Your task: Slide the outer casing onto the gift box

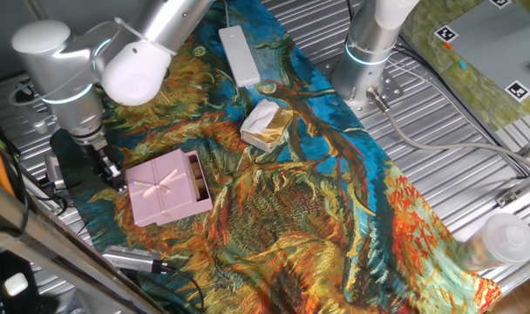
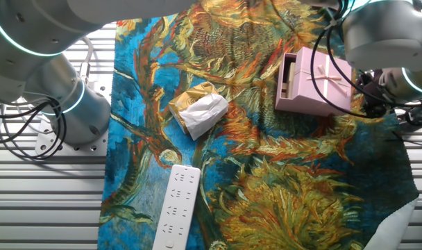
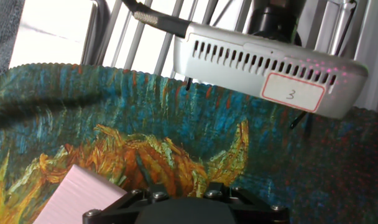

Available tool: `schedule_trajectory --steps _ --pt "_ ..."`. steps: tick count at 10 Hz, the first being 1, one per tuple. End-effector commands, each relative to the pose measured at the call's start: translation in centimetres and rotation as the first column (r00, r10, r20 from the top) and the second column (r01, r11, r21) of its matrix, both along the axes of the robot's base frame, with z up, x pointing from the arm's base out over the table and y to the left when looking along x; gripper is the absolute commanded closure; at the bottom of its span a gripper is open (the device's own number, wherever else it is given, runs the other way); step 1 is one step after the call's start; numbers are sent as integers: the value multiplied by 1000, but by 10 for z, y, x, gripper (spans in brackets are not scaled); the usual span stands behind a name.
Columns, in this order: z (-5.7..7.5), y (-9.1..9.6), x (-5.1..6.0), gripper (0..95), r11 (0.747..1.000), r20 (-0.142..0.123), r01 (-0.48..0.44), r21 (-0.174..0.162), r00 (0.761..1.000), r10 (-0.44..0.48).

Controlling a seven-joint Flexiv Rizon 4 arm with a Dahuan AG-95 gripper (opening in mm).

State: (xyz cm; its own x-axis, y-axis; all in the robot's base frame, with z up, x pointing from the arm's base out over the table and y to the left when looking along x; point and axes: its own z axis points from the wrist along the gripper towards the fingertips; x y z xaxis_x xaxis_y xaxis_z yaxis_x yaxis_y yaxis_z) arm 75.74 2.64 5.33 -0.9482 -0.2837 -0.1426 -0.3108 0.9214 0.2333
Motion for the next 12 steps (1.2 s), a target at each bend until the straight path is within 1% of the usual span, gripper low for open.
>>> schedule_trajectory --steps 1,6,7,12 --pt "0 1 -1 570 1000 -8 3 1 1000 -2" --pt "1 4 -8 570 1000 -19 13 0 1000 -13" --pt "3 6 -10 570 1000 -26 18 -1 1000 -18" --pt "6 7 -17 570 1000 -28 25 0 999 -25"
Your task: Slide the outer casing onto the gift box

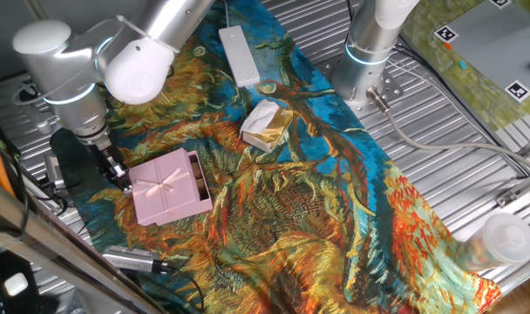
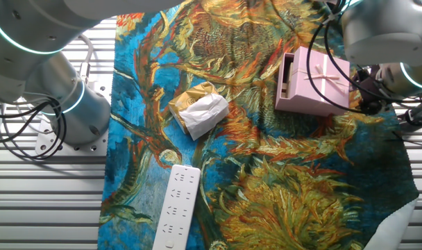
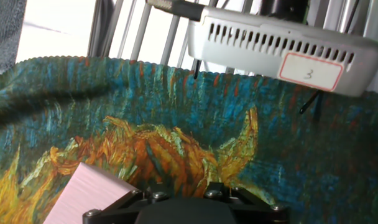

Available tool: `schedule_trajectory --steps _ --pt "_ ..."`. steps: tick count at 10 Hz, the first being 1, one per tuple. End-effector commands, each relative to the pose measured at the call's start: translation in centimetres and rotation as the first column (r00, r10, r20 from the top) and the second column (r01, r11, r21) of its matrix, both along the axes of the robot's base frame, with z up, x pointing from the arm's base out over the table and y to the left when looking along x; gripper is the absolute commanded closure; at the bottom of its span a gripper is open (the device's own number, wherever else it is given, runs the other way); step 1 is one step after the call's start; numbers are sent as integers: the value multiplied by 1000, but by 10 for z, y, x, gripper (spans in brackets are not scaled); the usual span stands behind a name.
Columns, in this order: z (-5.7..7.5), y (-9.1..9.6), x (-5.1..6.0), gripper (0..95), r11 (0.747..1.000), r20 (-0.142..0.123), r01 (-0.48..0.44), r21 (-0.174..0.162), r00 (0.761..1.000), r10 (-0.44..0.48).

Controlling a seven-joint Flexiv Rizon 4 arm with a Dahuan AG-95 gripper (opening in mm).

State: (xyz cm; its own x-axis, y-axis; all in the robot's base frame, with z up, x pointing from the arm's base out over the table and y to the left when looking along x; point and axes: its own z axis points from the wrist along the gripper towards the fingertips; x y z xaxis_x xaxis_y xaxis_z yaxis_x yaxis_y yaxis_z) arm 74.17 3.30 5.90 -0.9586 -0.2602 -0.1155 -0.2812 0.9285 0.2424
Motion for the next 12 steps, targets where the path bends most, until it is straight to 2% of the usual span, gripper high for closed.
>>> schedule_trajectory --steps 1,6,12 --pt "1 0 -3 570 1000 0 1 0 1000 -1" --pt "1 0 -11 570 1000 2 7 3 1000 -7" --pt "8 3 -19 570 1000 -6 18 2 1000 -18"
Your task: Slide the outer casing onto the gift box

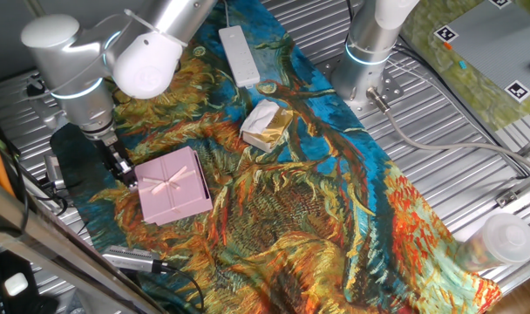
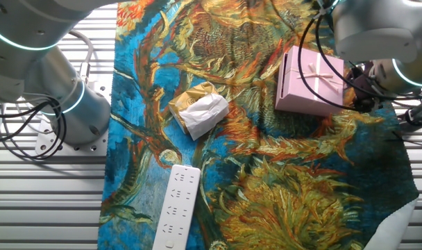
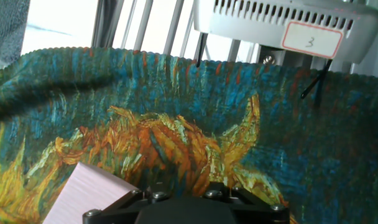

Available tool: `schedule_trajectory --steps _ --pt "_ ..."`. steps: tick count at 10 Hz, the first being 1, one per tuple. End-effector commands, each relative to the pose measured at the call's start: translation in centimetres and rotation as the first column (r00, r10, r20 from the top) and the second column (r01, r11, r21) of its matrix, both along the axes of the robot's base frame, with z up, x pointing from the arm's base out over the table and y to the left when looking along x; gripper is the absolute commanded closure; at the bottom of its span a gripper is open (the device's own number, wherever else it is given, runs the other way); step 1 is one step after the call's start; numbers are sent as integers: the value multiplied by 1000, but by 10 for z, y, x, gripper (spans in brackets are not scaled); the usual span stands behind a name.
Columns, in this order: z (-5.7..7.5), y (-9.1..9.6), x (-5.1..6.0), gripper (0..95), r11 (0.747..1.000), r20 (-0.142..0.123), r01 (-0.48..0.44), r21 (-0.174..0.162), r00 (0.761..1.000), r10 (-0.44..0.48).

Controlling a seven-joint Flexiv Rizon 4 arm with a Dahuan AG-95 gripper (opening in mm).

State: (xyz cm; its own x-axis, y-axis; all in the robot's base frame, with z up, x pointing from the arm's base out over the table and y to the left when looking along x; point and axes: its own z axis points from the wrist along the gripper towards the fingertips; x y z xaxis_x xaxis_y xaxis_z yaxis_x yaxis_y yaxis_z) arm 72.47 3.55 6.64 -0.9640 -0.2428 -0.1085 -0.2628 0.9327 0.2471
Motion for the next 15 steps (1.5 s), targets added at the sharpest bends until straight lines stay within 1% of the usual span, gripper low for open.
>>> schedule_trajectory --steps 1,5,8,9,11,12,15 --pt "1 1 -4 570 1000 1 3 0 1000 -3" --pt "4 2 -13 570 1000 1 7 -1 1000 -7" --pt "3 2 -18 570 1000 7 8 3 1000 -8" --pt "6 1 -18 570 1000 5 2 -2 1000 -2" --pt "11 1 -18 570 999 5 -22 -23 1000 22" --pt "13 1 -17 760 999 6 -27 -28 1000 27" --pt "28 0 -17 760 999 -13 -31 -34 999 30"
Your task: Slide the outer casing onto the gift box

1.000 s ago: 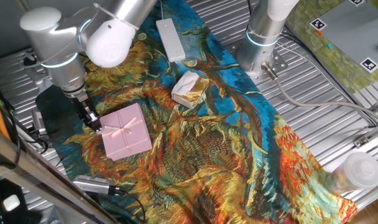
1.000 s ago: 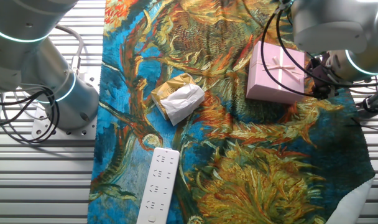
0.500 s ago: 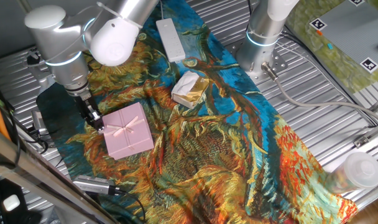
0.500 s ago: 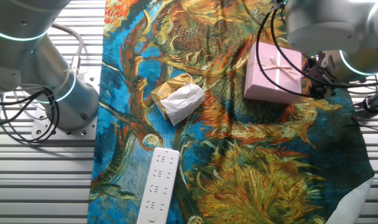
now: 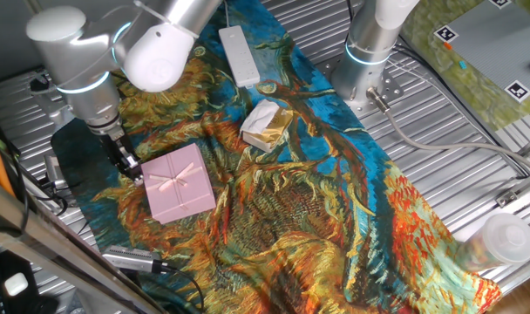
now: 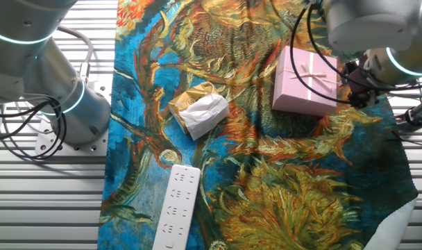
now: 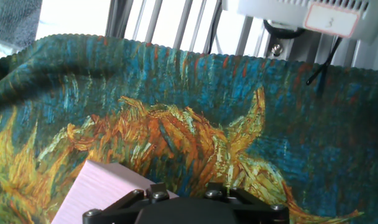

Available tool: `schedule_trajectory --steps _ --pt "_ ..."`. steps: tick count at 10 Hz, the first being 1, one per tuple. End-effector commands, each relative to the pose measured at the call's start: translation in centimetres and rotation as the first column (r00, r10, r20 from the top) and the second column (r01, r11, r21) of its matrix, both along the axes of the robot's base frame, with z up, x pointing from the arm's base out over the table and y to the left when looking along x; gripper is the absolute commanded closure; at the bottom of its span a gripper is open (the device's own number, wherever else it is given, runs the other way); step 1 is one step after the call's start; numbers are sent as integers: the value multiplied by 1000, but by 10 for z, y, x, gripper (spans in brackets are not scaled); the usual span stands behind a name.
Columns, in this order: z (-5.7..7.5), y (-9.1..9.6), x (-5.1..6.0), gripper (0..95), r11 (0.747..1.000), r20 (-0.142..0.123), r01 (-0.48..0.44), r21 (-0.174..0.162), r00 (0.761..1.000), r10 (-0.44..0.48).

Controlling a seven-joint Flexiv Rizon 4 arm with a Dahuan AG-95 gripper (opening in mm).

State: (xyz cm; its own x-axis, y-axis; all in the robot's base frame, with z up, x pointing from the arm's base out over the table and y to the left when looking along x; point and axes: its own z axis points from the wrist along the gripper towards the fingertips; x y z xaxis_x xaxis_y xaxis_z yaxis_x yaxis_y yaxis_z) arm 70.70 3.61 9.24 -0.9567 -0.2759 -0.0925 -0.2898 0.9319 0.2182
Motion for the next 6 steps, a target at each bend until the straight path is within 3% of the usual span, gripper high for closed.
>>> schedule_trajectory --steps 1,2,3,6 --pt "10 -1 -1 760 1000 -22 10 0 1000 -10" --pt "12 -2 -4 760 1000 -28 15 0 999 -15" --pt "13 -3 -12 950 999 -32 36 7 999 -36" --pt "19 -4 -30 950 998 -48 63 11 997 -62"
